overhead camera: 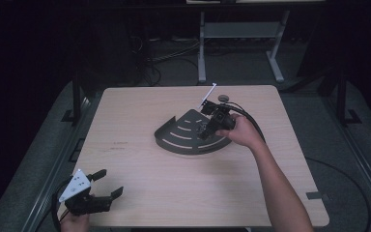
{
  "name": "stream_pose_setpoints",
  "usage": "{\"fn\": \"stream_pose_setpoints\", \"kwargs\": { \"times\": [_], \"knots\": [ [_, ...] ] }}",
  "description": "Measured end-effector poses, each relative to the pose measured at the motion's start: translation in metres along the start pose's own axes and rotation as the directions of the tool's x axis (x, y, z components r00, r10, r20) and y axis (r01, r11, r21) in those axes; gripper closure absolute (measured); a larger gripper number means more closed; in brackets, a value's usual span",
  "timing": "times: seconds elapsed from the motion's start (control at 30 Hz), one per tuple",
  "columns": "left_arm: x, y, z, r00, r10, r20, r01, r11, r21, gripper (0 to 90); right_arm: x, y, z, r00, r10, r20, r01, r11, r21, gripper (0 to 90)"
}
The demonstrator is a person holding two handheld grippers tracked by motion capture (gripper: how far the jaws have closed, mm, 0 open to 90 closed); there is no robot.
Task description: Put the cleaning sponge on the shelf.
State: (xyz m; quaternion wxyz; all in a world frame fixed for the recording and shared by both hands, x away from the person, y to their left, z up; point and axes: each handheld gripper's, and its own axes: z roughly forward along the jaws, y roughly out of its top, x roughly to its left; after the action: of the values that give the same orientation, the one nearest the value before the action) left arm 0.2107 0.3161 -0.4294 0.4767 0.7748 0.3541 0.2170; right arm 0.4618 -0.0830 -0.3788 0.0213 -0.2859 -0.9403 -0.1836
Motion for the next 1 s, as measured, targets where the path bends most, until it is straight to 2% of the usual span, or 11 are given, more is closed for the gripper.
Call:
{"fn": "stream_pose_setpoints", "kwargs": {
  "times": [0.33, 1.0],
  "knots": [
    [0.0, 0.0, 0.0, 1.0, 0.001, 0.005, -0.001, 1.0, 0.0, 13.3, -0.001, 0.002, 0.008, 1.0, -0.007, 0.003, 0.007, 1.0, 0.015, 32.4],
    [0.001, 0.0, 0.0, 1.0, -0.004, 0.003, 0.004, 1.0, -0.004, 13.3, -0.011, 0.005, 0.025, 0.9993, 0.026, 0.027, -0.027, 0.999, 0.039, 32.3]
  ]
}}
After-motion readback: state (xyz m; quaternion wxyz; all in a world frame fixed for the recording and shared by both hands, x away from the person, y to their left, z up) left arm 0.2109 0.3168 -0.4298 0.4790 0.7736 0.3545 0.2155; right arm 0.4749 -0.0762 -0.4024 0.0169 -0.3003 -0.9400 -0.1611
